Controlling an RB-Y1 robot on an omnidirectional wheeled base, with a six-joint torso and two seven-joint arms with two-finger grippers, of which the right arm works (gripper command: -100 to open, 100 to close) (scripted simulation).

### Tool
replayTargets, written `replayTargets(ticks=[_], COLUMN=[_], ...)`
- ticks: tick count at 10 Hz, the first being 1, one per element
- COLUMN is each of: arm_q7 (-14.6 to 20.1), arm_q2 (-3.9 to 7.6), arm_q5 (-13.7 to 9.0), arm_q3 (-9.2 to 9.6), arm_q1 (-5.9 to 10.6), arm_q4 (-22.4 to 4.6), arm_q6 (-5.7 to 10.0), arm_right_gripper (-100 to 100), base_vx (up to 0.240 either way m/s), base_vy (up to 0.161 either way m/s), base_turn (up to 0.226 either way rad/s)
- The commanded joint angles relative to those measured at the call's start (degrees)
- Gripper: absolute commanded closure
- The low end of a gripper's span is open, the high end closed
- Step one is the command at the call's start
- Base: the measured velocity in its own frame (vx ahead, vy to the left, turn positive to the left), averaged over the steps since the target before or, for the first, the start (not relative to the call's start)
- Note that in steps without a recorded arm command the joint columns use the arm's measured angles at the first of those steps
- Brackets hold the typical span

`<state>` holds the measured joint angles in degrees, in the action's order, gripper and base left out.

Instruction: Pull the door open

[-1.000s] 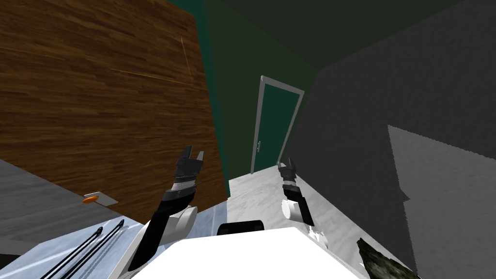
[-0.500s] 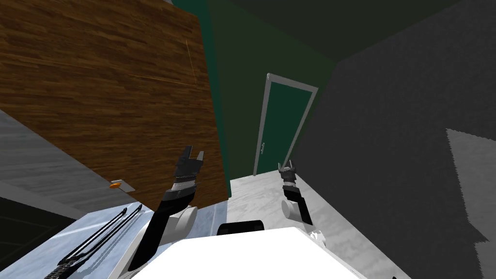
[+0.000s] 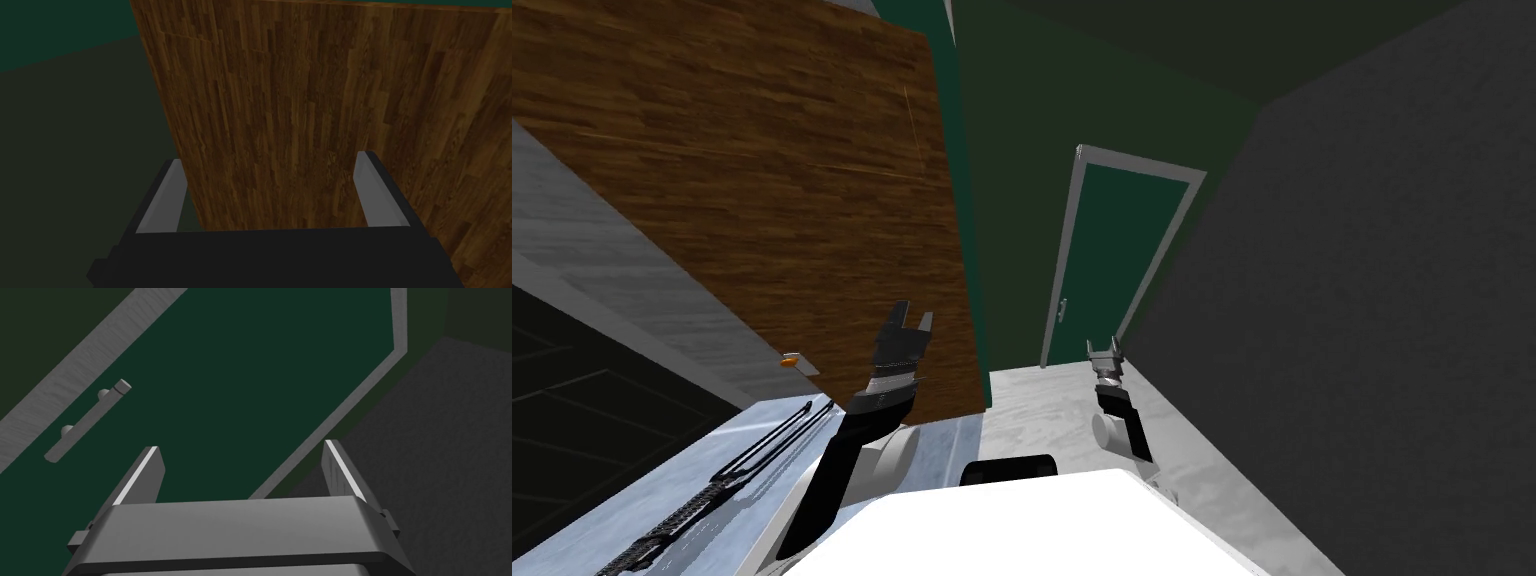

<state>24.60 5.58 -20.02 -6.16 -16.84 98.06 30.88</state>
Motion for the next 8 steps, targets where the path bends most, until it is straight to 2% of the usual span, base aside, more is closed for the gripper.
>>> replayTargets(ticks=[1,4,8], arm_q7=[1.7,4.7,8.8], arm_q2=[0.12,0.32,0.54], arm_q5=[-1.0,-2.8,-5.3], arm_q3=[-0.41,-1.09,-2.01], arm_q1=[0.36,1.54,3.13], arm_q4=[-1.6,-5.5,-10.8], arm_q6=[0.54,1.90,3.74], arm_right_gripper=[-100,-100,-100], base_vx=[0.057,0.043,0.033], base_vy=[-0.092,-0.116,-0.117], base_turn=[0.244,0.184,0.230])
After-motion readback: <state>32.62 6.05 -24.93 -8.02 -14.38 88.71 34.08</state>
